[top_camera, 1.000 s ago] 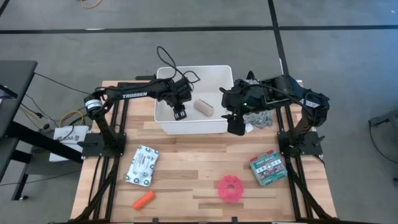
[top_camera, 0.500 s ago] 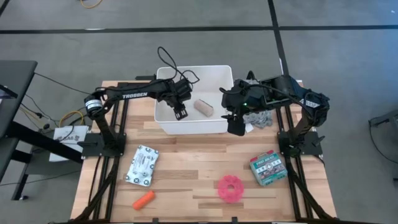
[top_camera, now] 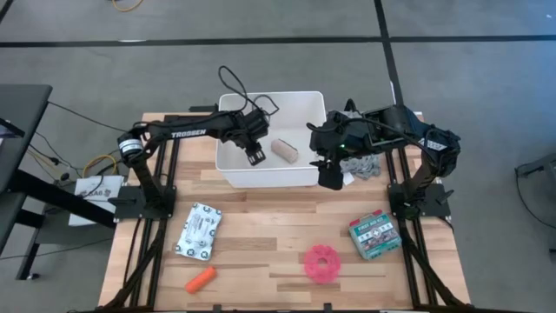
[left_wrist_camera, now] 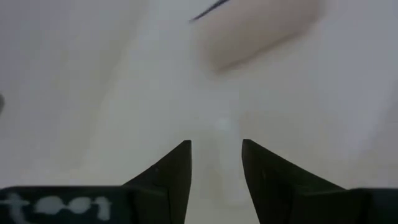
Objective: Pick & place medical supplies in basket/bin
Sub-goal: Put the orange bandage into the white bin
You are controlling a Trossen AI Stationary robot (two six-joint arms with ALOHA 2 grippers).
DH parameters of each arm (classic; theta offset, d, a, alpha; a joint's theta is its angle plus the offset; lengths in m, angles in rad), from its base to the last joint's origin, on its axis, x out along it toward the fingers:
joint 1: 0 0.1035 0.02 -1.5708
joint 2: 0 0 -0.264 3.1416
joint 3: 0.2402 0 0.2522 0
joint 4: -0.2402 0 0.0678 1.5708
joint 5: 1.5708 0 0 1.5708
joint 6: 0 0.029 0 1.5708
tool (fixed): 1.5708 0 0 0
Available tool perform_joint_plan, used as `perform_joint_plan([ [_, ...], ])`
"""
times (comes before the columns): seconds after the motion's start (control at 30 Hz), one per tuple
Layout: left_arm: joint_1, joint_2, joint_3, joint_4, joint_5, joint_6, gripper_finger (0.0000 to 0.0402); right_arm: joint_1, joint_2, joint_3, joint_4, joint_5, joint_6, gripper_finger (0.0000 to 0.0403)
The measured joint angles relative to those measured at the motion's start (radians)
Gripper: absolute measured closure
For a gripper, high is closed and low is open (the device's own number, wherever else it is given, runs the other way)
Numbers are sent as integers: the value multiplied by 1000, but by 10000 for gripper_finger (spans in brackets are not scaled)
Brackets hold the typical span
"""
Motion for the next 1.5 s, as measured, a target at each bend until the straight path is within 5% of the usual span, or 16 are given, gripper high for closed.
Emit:
perform_joint_plan([
  [0.27,-27,-43,105,-94,55,25,272,0,0,0,-9,0,0,154],
  [0.47,-85,-98,320,-291,15,9,272,0,0,0,-17,2,0,154],
  [0.63,-177,-132,487,-529,4,-65,272,0,0,0,-17,3,0,154],
  [0.83,-366,-212,541,-771,13,-199,272,0,0,0,-17,3,0,154],
  [1.23,-970,-309,254,-784,-104,-820,272,0,0,0,-10,3,0,154],
  [1.5,-1251,-309,-117,-297,26,-1172,272,0,0,0,2,3,-5,154],
])
